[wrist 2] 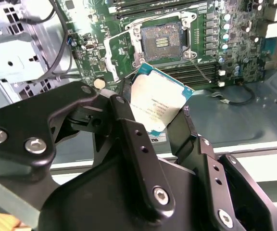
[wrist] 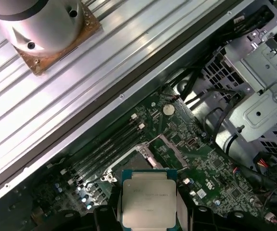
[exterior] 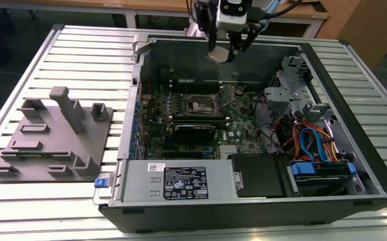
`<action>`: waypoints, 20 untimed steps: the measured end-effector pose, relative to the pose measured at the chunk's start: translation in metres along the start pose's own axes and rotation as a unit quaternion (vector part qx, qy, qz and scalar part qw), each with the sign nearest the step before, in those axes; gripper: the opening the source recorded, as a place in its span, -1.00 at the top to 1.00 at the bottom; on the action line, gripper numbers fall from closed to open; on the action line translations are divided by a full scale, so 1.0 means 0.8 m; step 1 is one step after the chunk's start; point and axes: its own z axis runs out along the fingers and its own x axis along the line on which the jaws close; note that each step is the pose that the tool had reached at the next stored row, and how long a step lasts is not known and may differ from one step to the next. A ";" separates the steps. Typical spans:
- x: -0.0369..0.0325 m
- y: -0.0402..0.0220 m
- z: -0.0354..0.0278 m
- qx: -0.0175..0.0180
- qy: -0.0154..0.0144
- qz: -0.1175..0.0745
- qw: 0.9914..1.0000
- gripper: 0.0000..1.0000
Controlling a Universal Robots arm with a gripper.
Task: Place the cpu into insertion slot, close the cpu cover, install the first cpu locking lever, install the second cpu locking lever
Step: 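Place the cpu into insertion slot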
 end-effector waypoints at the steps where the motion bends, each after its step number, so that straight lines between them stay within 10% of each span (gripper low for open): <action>1: 0.0000 0.0000 0.0001 0.000 -0.001 0.007 1.000 -0.07; 10: 0.0000 -0.0001 0.0006 -0.001 -0.005 0.052 0.999 -0.07; 20: 0.0002 -0.0002 0.0006 -0.001 -0.005 0.057 0.998 -0.07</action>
